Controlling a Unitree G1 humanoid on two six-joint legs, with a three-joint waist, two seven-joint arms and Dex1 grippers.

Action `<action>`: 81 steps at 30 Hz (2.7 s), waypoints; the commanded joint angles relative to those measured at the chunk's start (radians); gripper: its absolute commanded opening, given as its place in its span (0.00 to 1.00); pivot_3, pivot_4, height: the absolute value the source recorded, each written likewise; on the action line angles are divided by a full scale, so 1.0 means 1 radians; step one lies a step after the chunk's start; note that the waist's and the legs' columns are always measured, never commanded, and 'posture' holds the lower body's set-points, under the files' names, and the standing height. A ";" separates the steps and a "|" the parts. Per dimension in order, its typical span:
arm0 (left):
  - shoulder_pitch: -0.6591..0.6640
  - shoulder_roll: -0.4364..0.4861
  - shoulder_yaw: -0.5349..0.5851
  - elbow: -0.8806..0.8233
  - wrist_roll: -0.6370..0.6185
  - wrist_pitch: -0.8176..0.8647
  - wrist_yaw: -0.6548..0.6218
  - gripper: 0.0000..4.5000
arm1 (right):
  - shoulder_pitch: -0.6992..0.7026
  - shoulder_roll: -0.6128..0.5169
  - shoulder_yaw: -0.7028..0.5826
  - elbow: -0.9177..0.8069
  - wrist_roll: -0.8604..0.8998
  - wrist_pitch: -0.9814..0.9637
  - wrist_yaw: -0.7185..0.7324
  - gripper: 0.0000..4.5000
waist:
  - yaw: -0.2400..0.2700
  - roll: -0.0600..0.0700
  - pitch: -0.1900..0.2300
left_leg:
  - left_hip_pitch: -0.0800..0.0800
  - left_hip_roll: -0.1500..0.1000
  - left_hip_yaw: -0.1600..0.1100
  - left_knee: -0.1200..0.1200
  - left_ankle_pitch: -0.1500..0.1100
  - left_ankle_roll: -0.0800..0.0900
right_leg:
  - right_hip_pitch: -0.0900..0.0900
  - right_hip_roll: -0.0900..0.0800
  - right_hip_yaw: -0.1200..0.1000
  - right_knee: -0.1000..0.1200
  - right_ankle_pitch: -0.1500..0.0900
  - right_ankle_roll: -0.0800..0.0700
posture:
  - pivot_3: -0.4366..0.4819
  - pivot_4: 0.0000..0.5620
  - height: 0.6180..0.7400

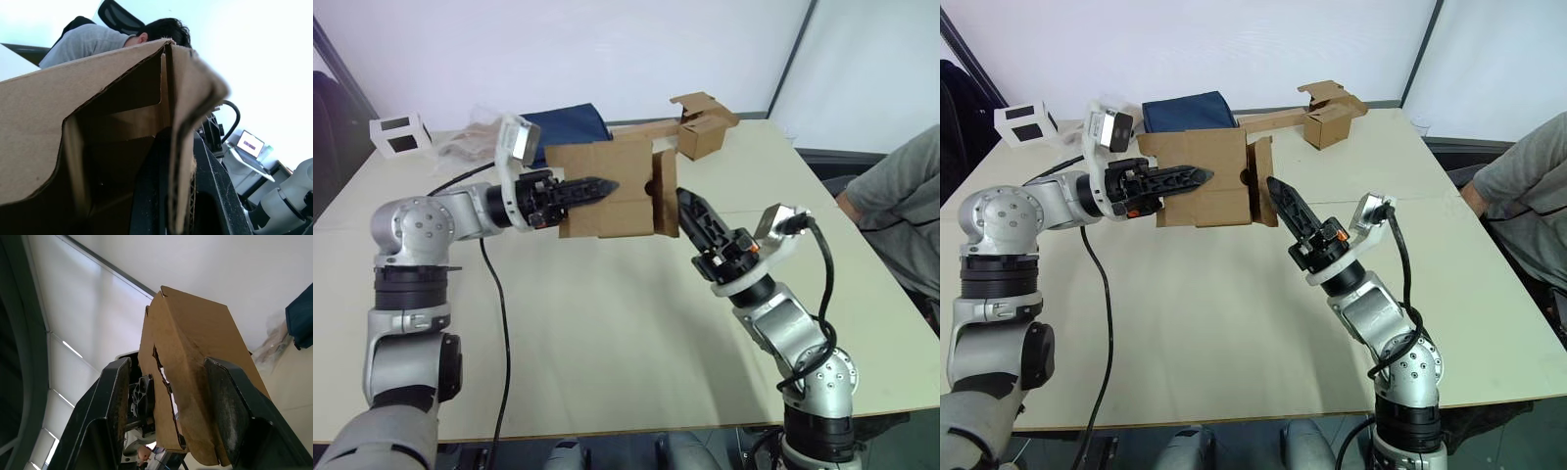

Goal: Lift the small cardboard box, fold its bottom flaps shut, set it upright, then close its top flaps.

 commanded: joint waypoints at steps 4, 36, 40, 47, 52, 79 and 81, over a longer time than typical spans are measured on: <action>-0.010 0.009 0.020 -0.015 -0.011 -0.005 -0.002 0.00 | 0.006 -0.022 0.022 -0.033 -0.050 -0.008 0.010 0.49 | -0.001 0.000 0.000 | 0.000 0.000 0.000 0.000 0.000 0.000 | 0.000 0.000 0.000 0.000 0.000 0.000 | 0.48 0.27 1.00; 0.004 -0.010 -0.023 -0.031 0.018 -0.026 -0.008 0.00 | -0.026 -0.048 0.096 -0.123 -0.208 -0.006 -0.049 0.32 | 0.000 0.000 0.000 | 0.000 0.000 0.000 0.000 0.000 0.000 | 0.000 0.000 0.000 0.000 0.000 0.000 | 0.48 0.27 1.00; 0.005 -0.014 -0.025 -0.033 0.019 -0.027 -0.004 0.00 | -0.039 -0.039 0.105 -0.138 -0.152 0.002 -0.084 0.32 | 0.000 0.000 0.000 | 0.000 0.000 0.000 0.000 0.000 0.000 | 0.000 0.000 0.000 0.000 0.000 0.000 | 0.48 0.27 1.00; -0.001 -0.029 -0.015 -0.033 0.010 -0.018 0.014 0.00 | -0.079 -0.057 0.156 -0.145 -0.109 0.060 -0.086 0.32 | 0.000 0.000 0.000 | 0.000 0.000 0.000 0.000 0.000 0.000 | 0.000 0.000 0.000 0.000 0.000 0.000 | 0.48 0.27 1.00; -0.007 -0.040 0.006 -0.035 -0.004 -0.005 0.036 0.00 | -0.095 -0.068 0.157 -0.136 -0.083 0.078 -0.081 0.32 | 0.000 0.000 0.000 | 0.000 0.000 0.000 0.000 0.000 0.000 | 0.000 0.000 0.000 0.000 0.000 0.000 | 0.48 0.27 1.00; 0.006 -0.042 0.021 -0.053 -0.029 -0.005 0.060 0.00 | -0.095 -0.145 0.177 -0.145 -0.146 0.071 -0.019 0.02 | 0.001 0.000 0.000 | 0.000 0.000 0.000 0.000 0.000 0.000 | 0.000 0.000 0.000 0.000 0.000 0.000 | 0.48 0.27 1.00; 0.007 -0.043 0.019 -0.056 -0.029 -0.004 0.058 0.00 | -0.087 -0.135 0.157 -0.135 -0.144 0.050 -0.034 0.02 | 0.002 0.000 0.000 | 0.000 0.000 0.000 0.000 0.000 0.000 | 0.000 0.000 0.000 0.000 0.000 0.000 | 0.48 0.27 1.00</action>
